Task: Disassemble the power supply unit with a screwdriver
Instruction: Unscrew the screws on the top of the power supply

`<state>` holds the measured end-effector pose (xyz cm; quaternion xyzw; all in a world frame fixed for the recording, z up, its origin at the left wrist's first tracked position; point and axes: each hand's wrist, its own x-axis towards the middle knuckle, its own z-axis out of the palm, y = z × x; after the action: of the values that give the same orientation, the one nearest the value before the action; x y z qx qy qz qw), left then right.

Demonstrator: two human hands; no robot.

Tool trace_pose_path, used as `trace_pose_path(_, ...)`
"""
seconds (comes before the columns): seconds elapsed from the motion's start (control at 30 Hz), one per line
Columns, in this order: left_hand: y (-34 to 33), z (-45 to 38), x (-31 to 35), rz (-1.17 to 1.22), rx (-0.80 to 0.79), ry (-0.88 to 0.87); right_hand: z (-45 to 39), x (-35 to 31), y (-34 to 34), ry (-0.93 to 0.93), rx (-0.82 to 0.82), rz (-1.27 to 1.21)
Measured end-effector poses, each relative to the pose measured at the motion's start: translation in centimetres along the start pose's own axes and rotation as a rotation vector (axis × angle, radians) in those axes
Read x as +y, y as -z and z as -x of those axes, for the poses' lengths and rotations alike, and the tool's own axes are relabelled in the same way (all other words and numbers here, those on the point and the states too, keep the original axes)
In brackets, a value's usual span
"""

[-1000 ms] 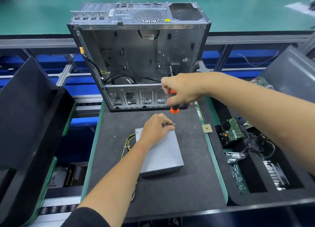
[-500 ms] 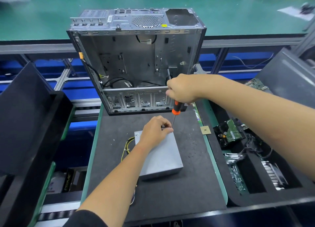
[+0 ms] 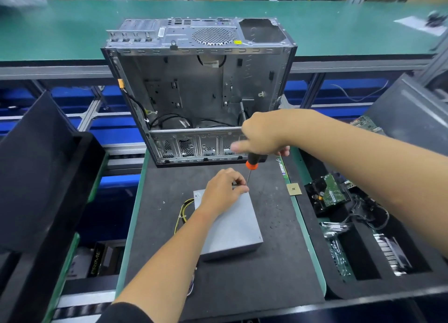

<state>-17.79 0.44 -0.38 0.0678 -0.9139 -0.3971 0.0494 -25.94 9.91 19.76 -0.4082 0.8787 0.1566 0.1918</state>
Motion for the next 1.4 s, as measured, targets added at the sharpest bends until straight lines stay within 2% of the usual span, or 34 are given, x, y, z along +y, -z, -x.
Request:
trace_pose_path(0.07, 0.0, -0.1, 0.0, -0.005, -0.001, -0.006, -0.3, 0.0, -0.4, 0.034, 0.041, -0.004)
trace_pose_path(0.27, 0.0, -0.1, 0.0, 0.001, -0.008, 0.006, 0.4, 0.9, -0.3, 0.306, 0.165, -0.104)
trace_pose_path(0.4, 0.0, -0.1, 0.0, -0.001, -0.007, 0.009, 0.3, 1.0, -0.3, 0.254, 0.098, -0.190)
trace_pose_path(0.47, 0.0, -0.1, -0.1, 0.002, -0.007, 0.015, 0.2, 0.7, -0.2, 0.144, 0.039, -0.257)
trace_pose_path(0.53, 0.0, -0.1, -0.1, 0.010, -0.011, 0.014, 0.1, 0.1, 0.0, 0.074, 0.014, -0.109)
trace_pose_path(0.6, 0.1, -0.2, 0.0, -0.003, -0.022, 0.005, -0.5, -0.1, -0.3, 0.152, 0.066, 0.093)
trace_pose_path(0.63, 0.1, -0.2, -0.1, -0.012, -0.029, -0.002, -0.6, -0.2, -0.4, 0.186, 0.094, 0.098)
trace_pose_path(0.73, 0.1, -0.1, 0.0, -0.006, -0.029, -0.002, 0.2, 0.3, 0.0, 0.258, 0.123, -0.120)
trace_pose_path(0.8, 0.0, -0.1, 0.1, -0.005, -0.027, 0.003, 0.6, 0.5, 0.2, 0.291, 0.080, -0.171)
trace_pose_path(0.9, 0.1, -0.2, 0.1, -0.003, -0.020, 0.012, 0.6, 0.5, 0.1, 0.256, 0.080, -0.178)
trace_pose_path(1.03, 0.1, -0.2, 0.1, -0.002, -0.014, 0.015, 0.3, 0.0, -0.5, 0.109, 0.139, -0.011)
trace_pose_path(1.27, 0.1, -0.3, -0.1, -0.010, -0.024, 0.003, 1.3, 0.3, -0.4, 0.285, 0.139, -0.290)
trace_pose_path(1.33, 0.1, -0.2, -0.1, -0.019, -0.025, 0.004, 1.0, 0.1, -0.8, 0.284, 0.179, -0.298)
trace_pose_path(1.4, 0.2, -0.2, -0.1, -0.020, -0.025, 0.007, 0.6, 0.0, -1.1, 0.205, 0.218, -0.226)
